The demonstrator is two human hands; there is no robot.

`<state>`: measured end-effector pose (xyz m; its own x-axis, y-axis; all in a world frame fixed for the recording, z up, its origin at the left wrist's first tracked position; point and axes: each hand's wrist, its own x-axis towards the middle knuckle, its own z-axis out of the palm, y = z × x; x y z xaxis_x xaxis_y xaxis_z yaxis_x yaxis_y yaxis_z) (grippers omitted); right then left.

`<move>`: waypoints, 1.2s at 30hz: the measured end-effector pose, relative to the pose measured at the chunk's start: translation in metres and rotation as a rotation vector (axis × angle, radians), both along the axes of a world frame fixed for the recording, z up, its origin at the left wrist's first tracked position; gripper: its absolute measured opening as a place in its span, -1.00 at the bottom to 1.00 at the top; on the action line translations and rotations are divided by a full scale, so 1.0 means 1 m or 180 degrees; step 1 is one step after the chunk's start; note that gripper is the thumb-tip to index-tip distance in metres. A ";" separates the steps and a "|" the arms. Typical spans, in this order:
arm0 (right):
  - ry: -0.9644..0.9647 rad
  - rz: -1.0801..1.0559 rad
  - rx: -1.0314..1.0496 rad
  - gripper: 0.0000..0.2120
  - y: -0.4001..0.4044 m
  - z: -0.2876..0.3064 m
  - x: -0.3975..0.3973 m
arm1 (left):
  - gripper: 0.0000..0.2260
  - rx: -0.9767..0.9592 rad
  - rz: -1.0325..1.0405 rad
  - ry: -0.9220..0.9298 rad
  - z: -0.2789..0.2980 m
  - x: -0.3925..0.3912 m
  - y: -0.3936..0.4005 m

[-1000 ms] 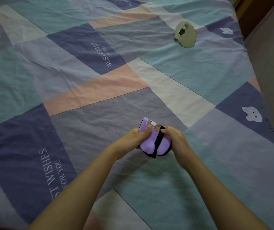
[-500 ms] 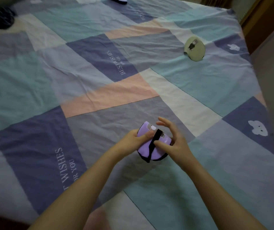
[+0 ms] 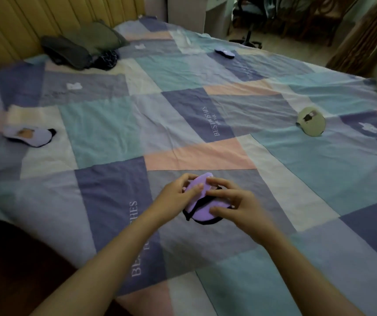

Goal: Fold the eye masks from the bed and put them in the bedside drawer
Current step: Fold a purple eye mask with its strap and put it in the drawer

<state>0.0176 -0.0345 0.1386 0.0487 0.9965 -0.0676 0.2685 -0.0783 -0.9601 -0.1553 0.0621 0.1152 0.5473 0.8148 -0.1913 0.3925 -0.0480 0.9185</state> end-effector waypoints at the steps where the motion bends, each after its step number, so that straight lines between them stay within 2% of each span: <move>1: 0.0075 0.0013 -0.0005 -0.64 0.002 0.007 -0.007 | -0.71 0.0152 0.0007 0.0167 0.010 -0.013 -0.003; 2: 0.0140 0.0028 -0.0006 -0.64 0.003 0.015 -0.014 | -0.64 0.0439 0.0024 0.0476 0.022 -0.027 -0.006; 5: 0.0218 0.0124 0.0014 -0.63 0.010 0.048 -0.040 | -0.47 0.1883 0.0121 0.1854 0.063 -0.074 -0.014; 6: 0.0218 0.0187 0.0042 -0.62 0.014 0.062 -0.050 | -0.42 0.2169 0.0221 0.2114 0.078 -0.091 -0.016; 8: 0.0167 0.0361 0.0172 -0.60 0.022 0.093 -0.072 | -0.37 0.2368 0.0447 0.2439 0.110 -0.126 -0.020; 18: 0.0205 0.1517 0.0670 -0.59 0.041 0.225 -0.255 | -0.33 0.2190 0.1550 0.3377 0.245 -0.331 -0.083; 25: 0.0289 0.2339 0.1007 -0.60 0.039 0.289 -0.437 | -0.36 0.1822 0.2056 0.3773 0.293 -0.490 -0.149; 30: 0.0299 0.2695 0.1077 -0.62 0.045 0.296 -0.555 | -0.35 0.1608 0.2288 0.4024 0.298 -0.586 -0.167; 36: 0.0254 0.2875 0.1104 -0.58 0.072 0.263 -0.650 | -0.36 0.1425 0.2402 0.4172 0.268 -0.667 -0.152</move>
